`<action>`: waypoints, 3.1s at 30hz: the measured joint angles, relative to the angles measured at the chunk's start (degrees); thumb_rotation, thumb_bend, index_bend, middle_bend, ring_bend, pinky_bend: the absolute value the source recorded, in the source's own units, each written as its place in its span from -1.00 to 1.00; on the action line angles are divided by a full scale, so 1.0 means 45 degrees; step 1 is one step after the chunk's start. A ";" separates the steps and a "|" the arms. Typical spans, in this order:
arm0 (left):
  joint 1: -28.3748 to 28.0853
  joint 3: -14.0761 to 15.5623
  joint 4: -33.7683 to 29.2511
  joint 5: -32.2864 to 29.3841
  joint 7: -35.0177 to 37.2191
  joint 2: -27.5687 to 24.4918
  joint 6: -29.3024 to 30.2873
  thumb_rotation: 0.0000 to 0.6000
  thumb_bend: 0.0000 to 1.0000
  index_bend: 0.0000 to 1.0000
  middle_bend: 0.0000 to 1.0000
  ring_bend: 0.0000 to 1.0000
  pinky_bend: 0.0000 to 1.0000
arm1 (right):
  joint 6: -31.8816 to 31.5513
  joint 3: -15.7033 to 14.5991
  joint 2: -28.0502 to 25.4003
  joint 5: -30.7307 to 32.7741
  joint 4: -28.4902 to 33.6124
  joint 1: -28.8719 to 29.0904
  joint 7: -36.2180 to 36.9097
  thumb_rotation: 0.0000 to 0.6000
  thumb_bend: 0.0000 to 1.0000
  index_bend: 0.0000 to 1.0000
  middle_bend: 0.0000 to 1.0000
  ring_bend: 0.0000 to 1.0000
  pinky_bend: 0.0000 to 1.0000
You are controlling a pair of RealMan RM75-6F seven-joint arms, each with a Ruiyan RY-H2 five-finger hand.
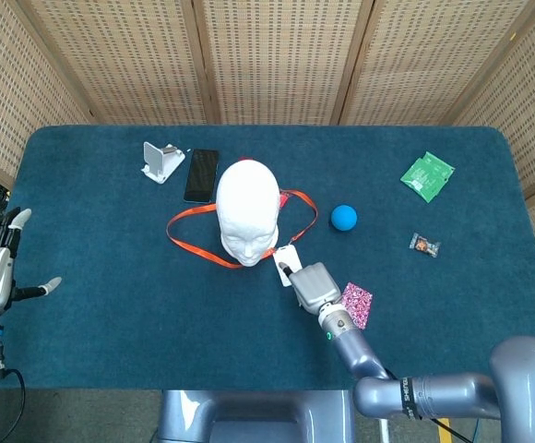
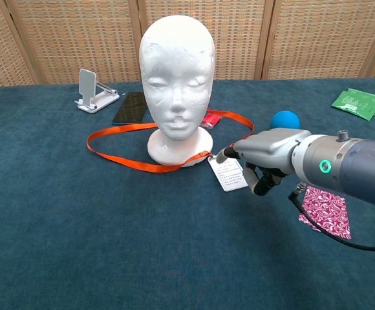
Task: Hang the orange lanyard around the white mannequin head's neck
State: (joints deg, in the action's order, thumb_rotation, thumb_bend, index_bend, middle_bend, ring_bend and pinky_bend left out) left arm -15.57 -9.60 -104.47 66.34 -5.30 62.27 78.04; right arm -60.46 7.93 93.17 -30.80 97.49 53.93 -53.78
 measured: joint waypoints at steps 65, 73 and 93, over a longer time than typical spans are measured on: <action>0.0121 -0.0160 -0.0044 0.0150 -0.0163 0.0020 -0.0193 1.00 -1.00 -1.00 -1.00 -1.00 -1.00 | -0.1843 -0.3107 -0.2879 -0.3887 0.4412 0.0756 0.0285 1.00 0.91 -0.55 0.43 0.77 1.00; 0.0346 0.0066 -0.0140 0.0752 -0.0157 0.0041 0.0185 1.00 -1.00 -1.00 -1.00 -1.00 -1.00 | -0.3603 -0.4678 -0.4734 -0.8823 0.2469 -0.1936 0.4395 1.00 -0.75 -0.78 -0.33 -0.11 0.07; 0.1893 0.1367 0.1251 0.3319 0.0919 0.0596 0.2185 1.00 -1.00 -1.00 -1.00 -1.00 -1.00 | -0.7989 -0.4310 -0.5542 -1.1274 -0.1961 -0.7979 1.2226 1.00 -1.00 -1.00 -1.00 -1.00 -1.00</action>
State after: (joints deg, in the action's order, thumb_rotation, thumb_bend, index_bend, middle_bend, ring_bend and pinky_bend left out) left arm -7.05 -3.45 -98.84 81.27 -1.17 64.96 87.88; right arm -96.41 -11.46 68.23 -81.53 88.67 18.03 1.24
